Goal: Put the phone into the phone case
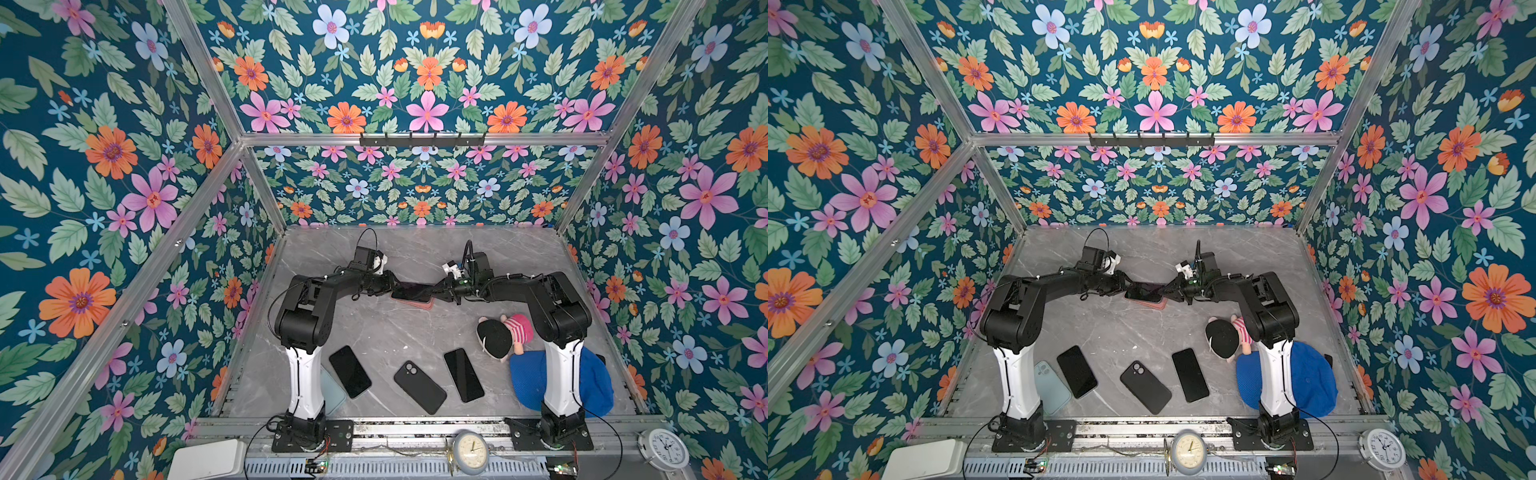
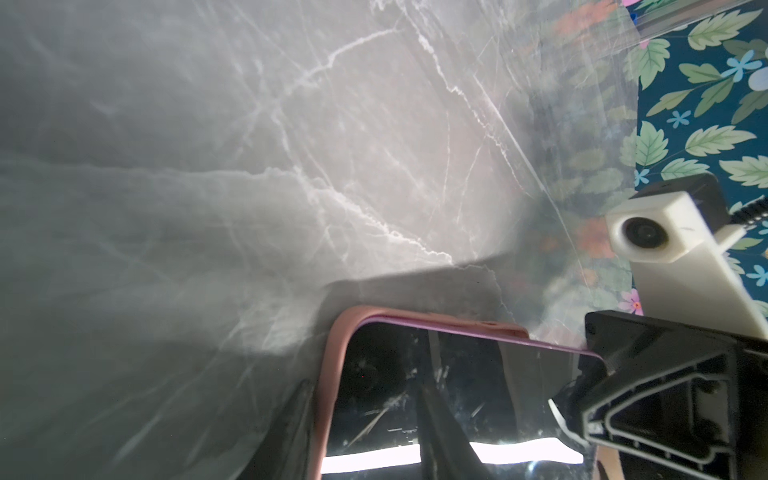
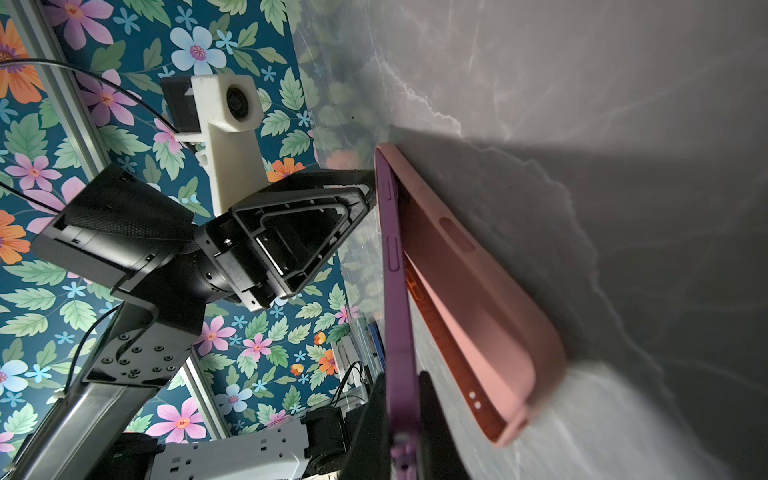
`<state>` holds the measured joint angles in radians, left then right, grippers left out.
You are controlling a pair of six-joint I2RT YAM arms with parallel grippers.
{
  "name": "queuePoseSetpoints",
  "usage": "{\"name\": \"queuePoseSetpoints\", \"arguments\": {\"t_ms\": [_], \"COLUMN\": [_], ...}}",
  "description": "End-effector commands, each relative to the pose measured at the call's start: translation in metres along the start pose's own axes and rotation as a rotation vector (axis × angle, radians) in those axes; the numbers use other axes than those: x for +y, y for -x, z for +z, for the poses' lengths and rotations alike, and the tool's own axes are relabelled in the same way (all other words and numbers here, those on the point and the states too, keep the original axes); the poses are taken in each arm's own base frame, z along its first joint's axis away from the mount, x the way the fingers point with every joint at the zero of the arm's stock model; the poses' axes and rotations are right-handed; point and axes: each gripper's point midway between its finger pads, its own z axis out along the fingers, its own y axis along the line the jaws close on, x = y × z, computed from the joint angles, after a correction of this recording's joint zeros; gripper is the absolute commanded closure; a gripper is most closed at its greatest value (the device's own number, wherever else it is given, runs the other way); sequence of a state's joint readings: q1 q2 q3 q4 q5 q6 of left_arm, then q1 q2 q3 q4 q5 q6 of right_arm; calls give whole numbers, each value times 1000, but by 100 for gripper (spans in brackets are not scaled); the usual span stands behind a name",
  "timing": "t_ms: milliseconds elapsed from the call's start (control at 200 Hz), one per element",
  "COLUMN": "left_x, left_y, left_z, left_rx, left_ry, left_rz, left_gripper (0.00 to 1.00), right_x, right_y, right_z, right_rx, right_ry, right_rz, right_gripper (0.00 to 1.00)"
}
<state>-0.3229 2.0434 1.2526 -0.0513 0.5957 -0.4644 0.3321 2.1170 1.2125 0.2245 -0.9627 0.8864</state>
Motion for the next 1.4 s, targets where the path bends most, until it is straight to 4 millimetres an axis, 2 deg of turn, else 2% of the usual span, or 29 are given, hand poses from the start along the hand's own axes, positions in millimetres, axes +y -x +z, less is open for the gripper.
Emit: {"name": "queuePoseSetpoints", "arguments": {"t_ms": [0, 360, 695, 905, 1285, 1394], "left_x": [-7, -9, -9, -7, -1, 1], "left_y": [-2, -3, -7, -12, -15, -16], "left_z": [-3, -6, -8, -11, -19, -19], "left_rx": [12, 15, 15, 17, 7, 4], "left_ry": [-28, -31, -41, -40, -28, -19], "left_rz": [-1, 9, 3, -2, -12, -24], "left_gripper": [57, 57, 57, 57, 54, 52], "right_x": [-20, -32, -34, -31, -25, -25], "right_y": [-5, -11, -14, -15, -14, -11], "right_z": [1, -2, -4, -9, -23, -27], "right_rx": [-5, 6, 12, 10, -11, -14], "right_ry": [-96, -193, -274, -325, -430, -459], "right_rz": [58, 62, 34, 9, -67, -96], "right_gripper": [100, 87, 75, 69, 51, 50]}}
